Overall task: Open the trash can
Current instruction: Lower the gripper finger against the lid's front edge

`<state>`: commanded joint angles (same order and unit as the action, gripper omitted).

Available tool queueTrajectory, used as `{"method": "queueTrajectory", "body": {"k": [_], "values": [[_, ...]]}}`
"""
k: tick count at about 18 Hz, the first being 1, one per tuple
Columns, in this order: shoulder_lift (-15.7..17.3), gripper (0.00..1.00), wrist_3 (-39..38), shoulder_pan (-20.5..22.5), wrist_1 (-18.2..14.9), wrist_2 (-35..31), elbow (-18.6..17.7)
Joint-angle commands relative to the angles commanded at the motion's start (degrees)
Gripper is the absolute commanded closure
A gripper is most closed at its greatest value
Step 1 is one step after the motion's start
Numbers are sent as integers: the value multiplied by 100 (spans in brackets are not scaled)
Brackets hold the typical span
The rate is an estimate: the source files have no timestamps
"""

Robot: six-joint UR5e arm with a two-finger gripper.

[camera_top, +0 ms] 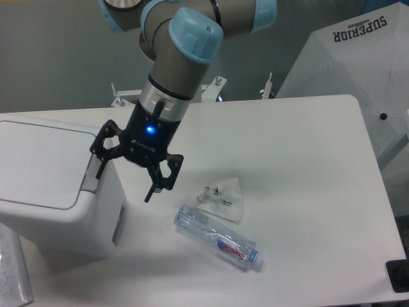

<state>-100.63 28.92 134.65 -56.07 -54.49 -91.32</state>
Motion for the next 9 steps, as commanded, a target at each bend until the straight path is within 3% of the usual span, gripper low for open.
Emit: {"method": "queueTrajectory", "body": {"k": [9], "values": [[-35,0,-18,0,44,0,0]]}}
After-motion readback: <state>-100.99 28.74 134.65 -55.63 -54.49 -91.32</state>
